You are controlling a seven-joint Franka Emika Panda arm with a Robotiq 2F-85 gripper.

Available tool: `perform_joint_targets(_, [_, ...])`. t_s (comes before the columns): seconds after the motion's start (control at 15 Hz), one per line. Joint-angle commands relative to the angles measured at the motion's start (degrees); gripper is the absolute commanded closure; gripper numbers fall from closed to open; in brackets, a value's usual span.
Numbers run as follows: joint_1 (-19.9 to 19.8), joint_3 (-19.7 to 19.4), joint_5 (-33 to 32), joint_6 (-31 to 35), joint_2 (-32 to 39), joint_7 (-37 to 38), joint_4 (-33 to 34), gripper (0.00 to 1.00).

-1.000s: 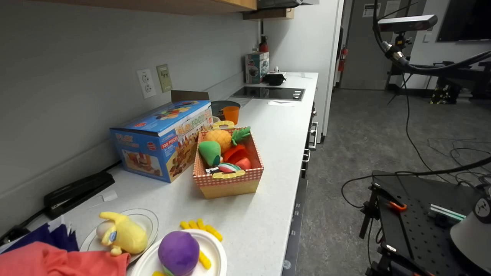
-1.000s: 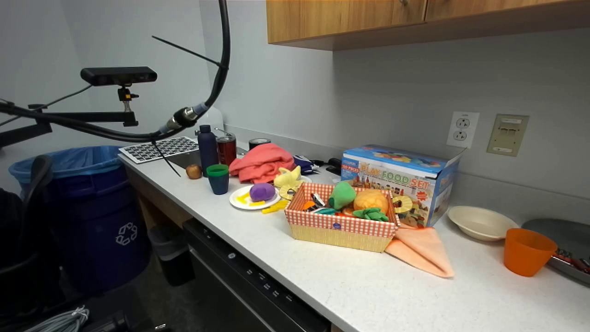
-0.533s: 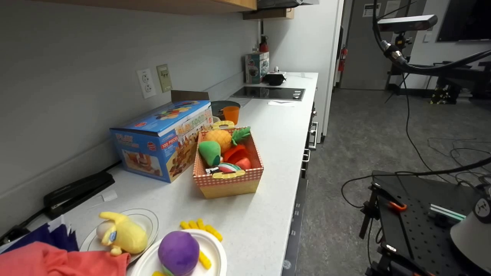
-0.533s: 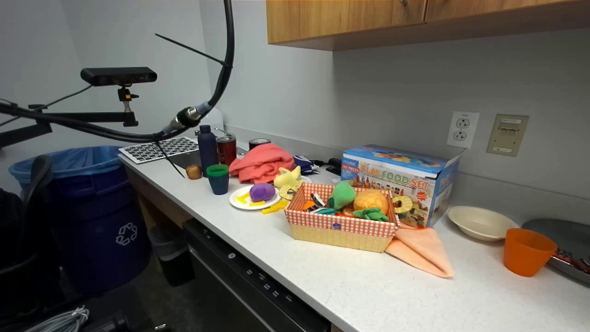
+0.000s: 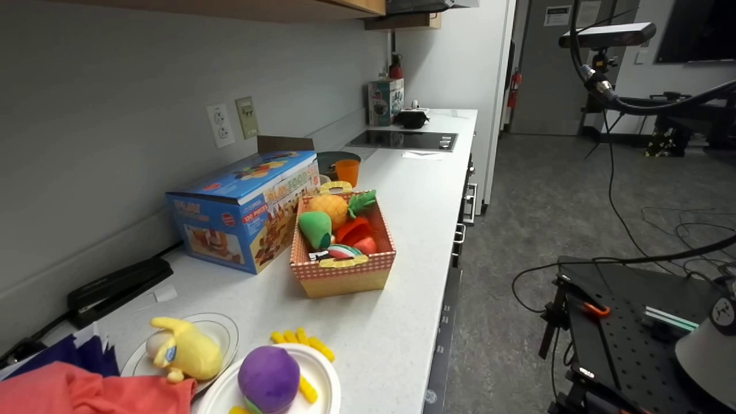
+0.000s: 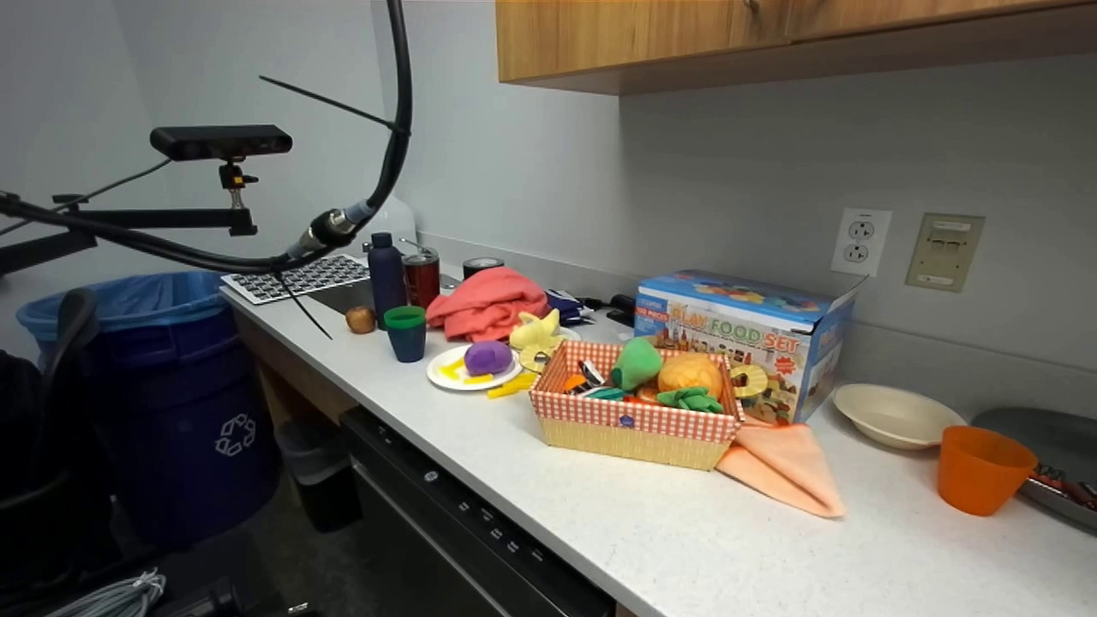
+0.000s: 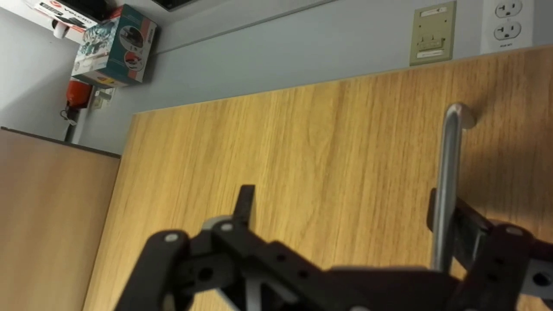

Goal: Open the top right cabinet door

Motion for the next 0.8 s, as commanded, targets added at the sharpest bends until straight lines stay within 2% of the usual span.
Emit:
perform_joint_targets(0.0, [0.1,-4.2,-2.5,-1.9,-6.7,-0.7,-7.8,0.0])
perform_joint_targets(0.33, [-1.8,-4.9,-4.9,-2.3,-13.6,-0.9,-14.1,0.0])
perform_joint_targets(0.73, [-4.5,-6.1,-4.4,-3.3,-23.0,-1.9,-22.0,0.0])
